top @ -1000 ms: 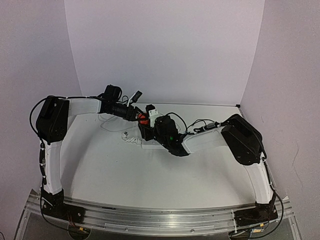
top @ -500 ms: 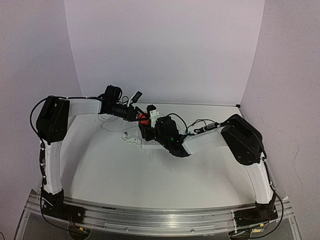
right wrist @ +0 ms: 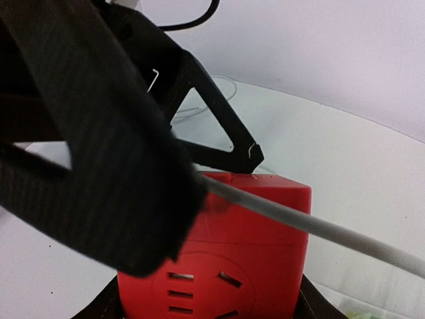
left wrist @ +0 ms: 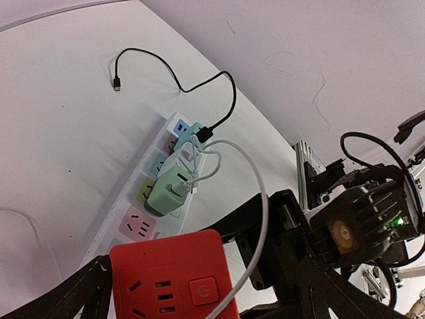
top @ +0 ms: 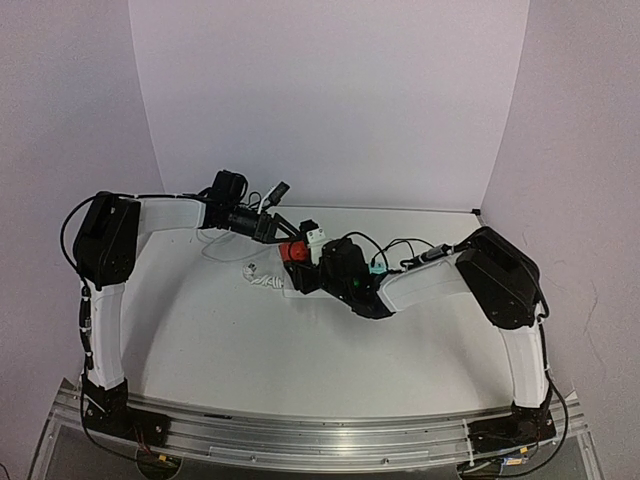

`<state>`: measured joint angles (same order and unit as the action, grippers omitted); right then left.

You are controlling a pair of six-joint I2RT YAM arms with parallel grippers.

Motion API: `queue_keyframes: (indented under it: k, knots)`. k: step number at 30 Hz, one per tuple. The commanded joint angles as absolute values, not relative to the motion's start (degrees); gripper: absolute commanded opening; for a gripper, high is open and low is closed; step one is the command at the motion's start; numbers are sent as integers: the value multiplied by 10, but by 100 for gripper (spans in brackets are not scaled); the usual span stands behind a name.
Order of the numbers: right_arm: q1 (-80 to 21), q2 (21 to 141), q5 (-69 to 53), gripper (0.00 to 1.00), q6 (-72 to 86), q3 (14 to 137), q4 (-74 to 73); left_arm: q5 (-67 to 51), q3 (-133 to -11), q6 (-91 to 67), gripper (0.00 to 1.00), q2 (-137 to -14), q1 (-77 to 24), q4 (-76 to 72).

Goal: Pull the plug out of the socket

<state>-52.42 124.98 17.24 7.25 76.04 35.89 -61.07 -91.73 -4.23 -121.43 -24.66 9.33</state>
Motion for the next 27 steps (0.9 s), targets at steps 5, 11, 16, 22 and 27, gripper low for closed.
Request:
queue_keyframes:
  k: [5, 11, 16, 22, 27]
  knots:
    - [-524, 1164, 117, 0, 81, 737, 296, -641, -943, -25, 99, -1177, -240, 64]
    - [-524, 1098, 38, 0, 87, 734, 93, -637, -957, -12, 99, -1181, -232, 60]
    - [-523, 1049, -6, 0, 121, 711, -13, -639, -962, 11, 99, -1184, -232, 65]
    - [-514, 1004, -61, 0, 124, 734, -145, -639, -968, 39, 99, -1183, -231, 81]
    - [-440, 953, -91, 0, 140, 797, -306, -638, -972, 52, 99, -1182, -228, 85]
